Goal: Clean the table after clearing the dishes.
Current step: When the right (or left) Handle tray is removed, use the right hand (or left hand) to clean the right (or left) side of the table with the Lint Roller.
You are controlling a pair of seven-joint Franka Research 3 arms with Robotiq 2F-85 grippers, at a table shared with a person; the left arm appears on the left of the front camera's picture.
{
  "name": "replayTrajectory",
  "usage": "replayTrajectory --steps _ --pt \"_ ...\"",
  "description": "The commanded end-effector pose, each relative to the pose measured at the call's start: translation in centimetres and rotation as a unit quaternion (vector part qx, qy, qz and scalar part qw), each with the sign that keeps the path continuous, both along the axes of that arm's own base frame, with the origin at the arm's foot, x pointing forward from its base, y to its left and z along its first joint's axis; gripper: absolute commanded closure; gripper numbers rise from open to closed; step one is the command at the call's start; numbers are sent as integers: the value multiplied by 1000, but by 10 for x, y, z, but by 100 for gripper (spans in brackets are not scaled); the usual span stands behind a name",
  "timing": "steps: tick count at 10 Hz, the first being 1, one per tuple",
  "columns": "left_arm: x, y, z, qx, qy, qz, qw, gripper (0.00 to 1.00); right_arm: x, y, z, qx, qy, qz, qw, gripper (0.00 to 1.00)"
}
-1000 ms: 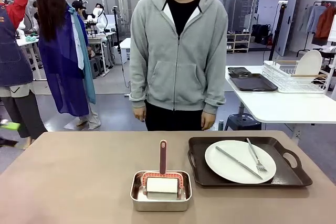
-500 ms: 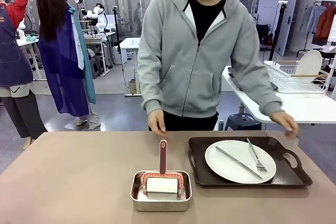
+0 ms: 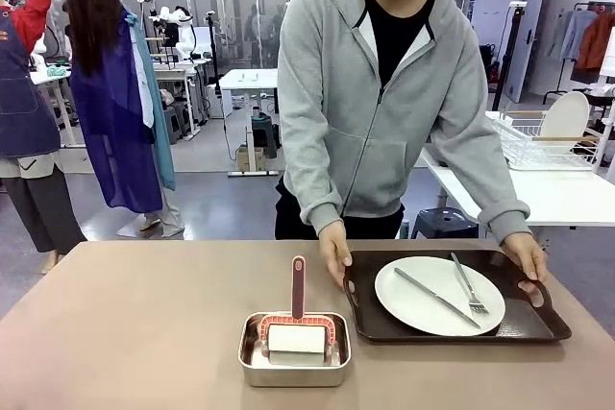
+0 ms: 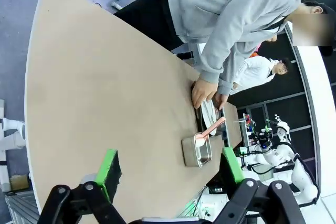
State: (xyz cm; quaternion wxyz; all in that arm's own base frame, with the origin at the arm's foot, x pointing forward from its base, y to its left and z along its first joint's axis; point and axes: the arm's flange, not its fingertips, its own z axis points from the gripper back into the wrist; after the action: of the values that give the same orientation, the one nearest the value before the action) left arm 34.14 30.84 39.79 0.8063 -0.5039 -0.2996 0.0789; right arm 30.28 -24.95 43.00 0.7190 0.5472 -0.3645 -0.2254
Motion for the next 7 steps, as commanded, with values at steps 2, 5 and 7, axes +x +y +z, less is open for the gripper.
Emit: replayTrajectory --steps 2,5,7 --pt "-4 1 0 1 4 -6 1000 4 -1 2 3 -1 -3 3 1000 0" --pt "-4 1 0 1 4 -6 1000 4 -1 2 3 -1 -3 3 1000 0" --pt "-4 1 0 1 4 -6 1000 4 -1 2 3 -1 -3 3 1000 0"
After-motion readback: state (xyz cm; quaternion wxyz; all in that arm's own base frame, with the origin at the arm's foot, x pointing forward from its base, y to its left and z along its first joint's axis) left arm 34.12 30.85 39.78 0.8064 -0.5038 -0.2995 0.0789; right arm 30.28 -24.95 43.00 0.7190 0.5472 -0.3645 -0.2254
